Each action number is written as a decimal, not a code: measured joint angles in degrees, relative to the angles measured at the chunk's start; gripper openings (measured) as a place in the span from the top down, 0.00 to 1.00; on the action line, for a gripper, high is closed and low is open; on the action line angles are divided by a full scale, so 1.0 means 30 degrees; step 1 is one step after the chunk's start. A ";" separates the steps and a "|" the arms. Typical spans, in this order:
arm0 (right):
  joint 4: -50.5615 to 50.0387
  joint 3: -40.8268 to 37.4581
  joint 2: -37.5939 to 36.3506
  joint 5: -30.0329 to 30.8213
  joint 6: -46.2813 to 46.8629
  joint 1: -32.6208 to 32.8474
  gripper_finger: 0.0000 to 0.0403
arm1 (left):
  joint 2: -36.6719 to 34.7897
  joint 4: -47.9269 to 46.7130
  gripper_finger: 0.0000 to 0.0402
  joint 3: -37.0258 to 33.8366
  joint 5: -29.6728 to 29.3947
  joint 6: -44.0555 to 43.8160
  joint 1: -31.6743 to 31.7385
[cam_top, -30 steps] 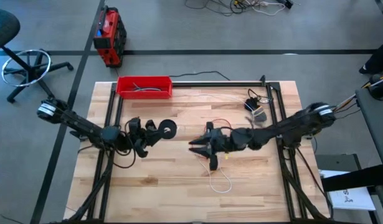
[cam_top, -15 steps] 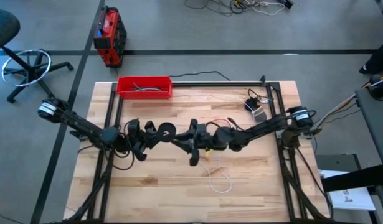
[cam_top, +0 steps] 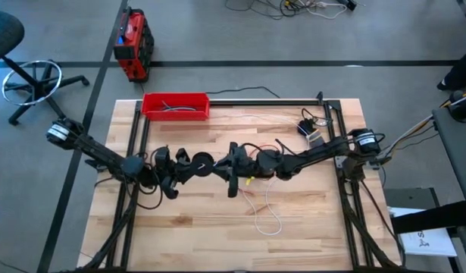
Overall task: Coil cords
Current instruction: Coil the white wire onto the black spool
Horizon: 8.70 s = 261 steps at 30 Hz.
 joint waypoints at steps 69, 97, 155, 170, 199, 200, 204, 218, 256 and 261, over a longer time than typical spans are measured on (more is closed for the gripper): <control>-1.0757 0.0016 -0.3504 -0.0027 -0.7258 0.0123 1.00 | -0.4147 -1.2854 0.76 -0.0255 0.0339 0.2980 -0.0039; -4.1540 0.5192 -0.3197 -0.4966 -0.1379 -0.0090 1.00 | 0.8944 -0.8330 0.60 0.4944 0.5008 0.3461 0.5184; -2.9973 0.7739 -0.5359 0.7236 -0.5099 0.5850 1.00 | 0.3129 -1.4336 1.00 0.4754 0.2717 0.7037 0.2616; -2.8912 0.7718 -0.5816 0.6316 -0.4857 0.5843 1.00 | 0.3099 -1.4254 0.98 0.4396 0.2283 0.6881 0.2613; -2.2667 0.4483 -0.5480 0.4879 -0.5642 0.4288 1.00 | -0.2393 -1.2274 0.58 0.3198 0.2563 0.7355 0.1666; -2.2607 0.4483 -0.5442 0.4886 -0.5642 0.4288 1.00 | -0.1946 -1.1672 0.59 0.3214 0.2816 0.7414 0.1667; -2.2624 0.4468 -0.5285 0.4843 -0.5649 0.3993 1.00 | 0.0146 -1.0526 0.64 0.4156 0.3475 0.7078 0.1687; -2.2629 0.4373 -0.5238 0.4820 -0.5657 0.3669 1.00 | 0.2608 -1.2400 0.71 0.6531 0.1950 0.7774 0.1884; -2.3392 0.4675 -0.5428 0.3610 -0.5149 0.3470 0.92 | 0.2994 -1.1474 1.00 0.6674 0.3017 0.8650 0.1789; -2.3325 0.4711 -0.5319 0.3174 -0.5414 0.3392 0.99 | 0.2987 -1.1701 1.00 0.6674 0.3067 0.8826 0.1782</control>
